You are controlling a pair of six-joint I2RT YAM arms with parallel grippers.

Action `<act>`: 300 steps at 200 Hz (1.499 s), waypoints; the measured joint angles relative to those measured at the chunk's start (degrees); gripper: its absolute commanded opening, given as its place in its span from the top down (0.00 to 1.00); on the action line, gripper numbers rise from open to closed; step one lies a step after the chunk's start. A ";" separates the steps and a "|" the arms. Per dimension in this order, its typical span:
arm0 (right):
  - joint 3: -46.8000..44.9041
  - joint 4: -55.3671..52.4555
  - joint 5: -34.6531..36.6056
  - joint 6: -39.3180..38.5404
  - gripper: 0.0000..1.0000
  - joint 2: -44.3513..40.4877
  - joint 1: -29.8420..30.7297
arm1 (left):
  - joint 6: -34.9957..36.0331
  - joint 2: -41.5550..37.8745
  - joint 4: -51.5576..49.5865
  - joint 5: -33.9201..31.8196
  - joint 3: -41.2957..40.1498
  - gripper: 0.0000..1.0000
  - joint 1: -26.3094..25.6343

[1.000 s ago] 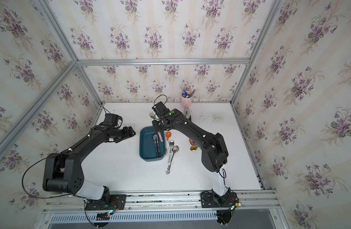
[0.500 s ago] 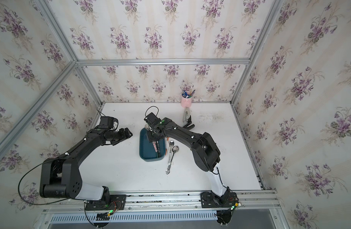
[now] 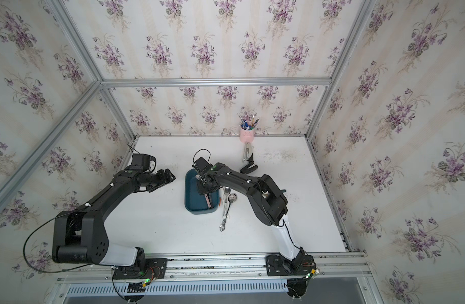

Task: Put the spoon into the storage box
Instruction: Place the spoon in the storage box.

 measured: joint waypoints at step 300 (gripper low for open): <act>-26.53 2.16 8.33 -36.11 0.42 -34.23 -18.71 | 8.04 0.02 -2.71 -4.00 9.29 0.12 -17.25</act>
